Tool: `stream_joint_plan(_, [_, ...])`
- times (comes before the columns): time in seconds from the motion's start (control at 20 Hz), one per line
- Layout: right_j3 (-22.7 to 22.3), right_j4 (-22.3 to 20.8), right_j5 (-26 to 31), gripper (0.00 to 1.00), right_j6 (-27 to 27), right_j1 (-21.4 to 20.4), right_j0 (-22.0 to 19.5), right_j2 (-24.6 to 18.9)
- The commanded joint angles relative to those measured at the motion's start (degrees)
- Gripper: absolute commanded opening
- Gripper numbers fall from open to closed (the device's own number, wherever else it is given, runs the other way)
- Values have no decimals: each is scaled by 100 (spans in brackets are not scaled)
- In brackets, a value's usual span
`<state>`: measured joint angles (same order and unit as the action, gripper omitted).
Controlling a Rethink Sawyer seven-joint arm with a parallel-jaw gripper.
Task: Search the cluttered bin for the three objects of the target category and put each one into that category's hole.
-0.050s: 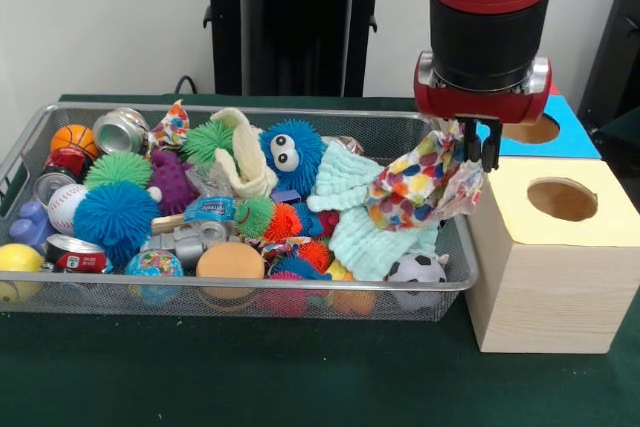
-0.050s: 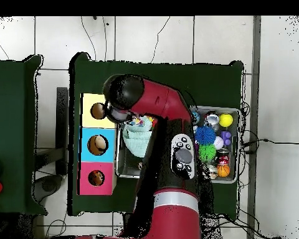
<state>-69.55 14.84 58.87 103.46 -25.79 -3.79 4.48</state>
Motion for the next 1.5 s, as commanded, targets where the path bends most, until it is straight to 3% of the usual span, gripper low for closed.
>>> stream_joint_plan(0.05, [805, 123, 848, 0, 1862, 355, 143, -27])
stream_joint_plan(0.4, [1657, 138, 1469, 0, 2303, 706, 241, -17])
stream_joint_plan(0.85, [2489, 265, 1819, 0, 2867, 1120, 380, -81])
stream_joint_plan(1.5, [2101, 379, 1146, 0, 3126, 1219, 685, -109])
